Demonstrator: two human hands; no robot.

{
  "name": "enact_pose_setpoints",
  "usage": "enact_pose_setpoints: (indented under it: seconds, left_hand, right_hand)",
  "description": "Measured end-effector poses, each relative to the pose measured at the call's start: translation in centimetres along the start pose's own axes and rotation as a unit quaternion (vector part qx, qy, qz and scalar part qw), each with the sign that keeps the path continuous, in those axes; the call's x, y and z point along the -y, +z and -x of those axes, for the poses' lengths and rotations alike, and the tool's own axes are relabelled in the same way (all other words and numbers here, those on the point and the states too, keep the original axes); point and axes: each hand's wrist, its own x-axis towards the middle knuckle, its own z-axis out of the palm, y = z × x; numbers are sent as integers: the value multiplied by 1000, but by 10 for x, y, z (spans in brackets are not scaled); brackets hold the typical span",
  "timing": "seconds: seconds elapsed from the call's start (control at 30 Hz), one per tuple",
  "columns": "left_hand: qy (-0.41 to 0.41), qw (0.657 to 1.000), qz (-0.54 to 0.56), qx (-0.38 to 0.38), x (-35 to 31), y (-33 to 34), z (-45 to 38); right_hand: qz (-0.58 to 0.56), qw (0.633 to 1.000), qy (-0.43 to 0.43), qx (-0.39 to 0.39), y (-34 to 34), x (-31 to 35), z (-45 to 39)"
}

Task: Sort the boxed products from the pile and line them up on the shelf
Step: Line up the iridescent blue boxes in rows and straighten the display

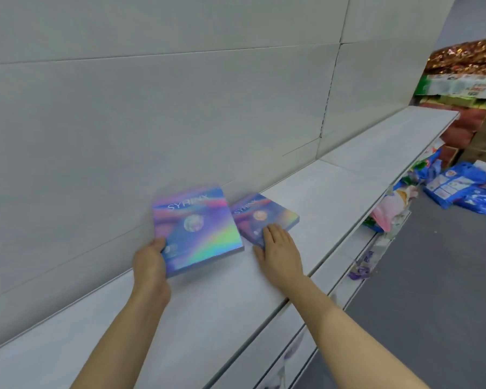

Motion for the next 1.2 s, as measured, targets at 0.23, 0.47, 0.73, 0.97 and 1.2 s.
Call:
enact_pose_setpoints:
  seconds: [0.23, 0.47, 0.73, 0.97, 1.2]
  left_hand:
    - [-18, 1000, -10, 23, 0, -28, -11]
    - [-27, 997, -47, 47, 6, -40, -15]
    - [16, 997, -43, 55, 13, -83, 10]
    - [143, 988, -14, -54, 9, -169, 83]
    - [226, 960, 43, -157, 12, -277, 183]
  right_hand:
    - [66, 978, -59, -187, -16, 36, 34]
    - [7, 949, 233, 214, -57, 35, 17]
    - [-116, 952, 240, 152, -63, 61, 47]
    - [-545, 778, 313, 0, -67, 113, 120]
    - [-633, 735, 241, 1, -83, 197, 210]
